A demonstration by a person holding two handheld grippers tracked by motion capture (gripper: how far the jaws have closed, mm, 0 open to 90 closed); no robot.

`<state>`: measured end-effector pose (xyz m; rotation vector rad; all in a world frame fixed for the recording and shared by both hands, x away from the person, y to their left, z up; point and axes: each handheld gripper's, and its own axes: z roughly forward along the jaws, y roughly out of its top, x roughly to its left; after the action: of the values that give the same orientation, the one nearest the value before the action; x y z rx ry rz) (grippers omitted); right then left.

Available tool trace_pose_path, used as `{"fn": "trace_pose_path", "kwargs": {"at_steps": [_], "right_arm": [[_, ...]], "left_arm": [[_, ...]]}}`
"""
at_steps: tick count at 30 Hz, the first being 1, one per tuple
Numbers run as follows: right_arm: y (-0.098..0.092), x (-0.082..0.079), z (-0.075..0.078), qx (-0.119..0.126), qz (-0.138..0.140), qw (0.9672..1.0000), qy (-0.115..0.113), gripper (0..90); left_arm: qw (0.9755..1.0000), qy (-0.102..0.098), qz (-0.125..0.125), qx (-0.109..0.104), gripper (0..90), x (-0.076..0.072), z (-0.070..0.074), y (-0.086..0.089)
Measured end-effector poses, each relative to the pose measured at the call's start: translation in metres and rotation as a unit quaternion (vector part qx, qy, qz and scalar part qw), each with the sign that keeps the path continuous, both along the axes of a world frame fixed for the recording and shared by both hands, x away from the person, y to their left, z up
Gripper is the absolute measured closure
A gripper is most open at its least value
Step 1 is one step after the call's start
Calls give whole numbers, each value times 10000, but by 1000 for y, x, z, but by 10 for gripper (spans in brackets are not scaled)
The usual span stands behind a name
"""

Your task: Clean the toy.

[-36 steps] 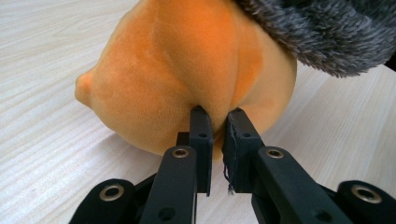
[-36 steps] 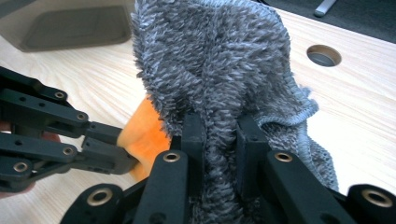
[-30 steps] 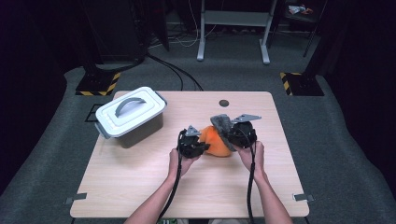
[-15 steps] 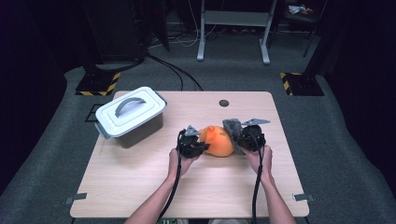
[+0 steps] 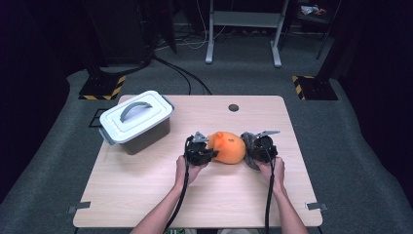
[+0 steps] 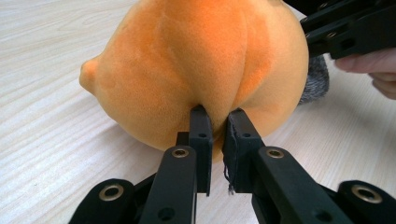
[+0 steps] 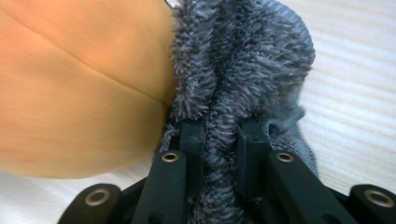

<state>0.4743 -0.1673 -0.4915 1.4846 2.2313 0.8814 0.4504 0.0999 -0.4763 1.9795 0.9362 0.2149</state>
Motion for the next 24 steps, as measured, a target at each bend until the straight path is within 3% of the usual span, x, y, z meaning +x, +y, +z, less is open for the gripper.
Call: {"fn": "trace_pose_path", "kwargs": {"at_steps": [4, 5, 7, 12, 17, 24], "right_arm": [[-1, 1, 0, 46, 8, 10000, 24, 760], [-3, 1, 2, 21, 24, 10000, -59, 763], [-6, -2, 9, 84, 33, 9999, -77, 768], [-13, -13, 36, 242, 114, 9987, -438, 773], [-4, -23, 73, 615, 370, 9942, -803, 773], [18, -25, 99, 910, 681, 9888, -963, 771]], "left_arm": [[10000, -35, -31, -5, 821, 0, 0, 2], [10000, -36, -15, -2, 822, -1, 0, 2], [10000, -33, 2, -30, 822, -1, 0, 2], [10000, -54, -33, -6, 822, -1, 1, 1], [10000, -69, -23, 4, 821, -1, 2, -1], [10000, -88, -6, 5, 821, -2, 4, -4]]}}
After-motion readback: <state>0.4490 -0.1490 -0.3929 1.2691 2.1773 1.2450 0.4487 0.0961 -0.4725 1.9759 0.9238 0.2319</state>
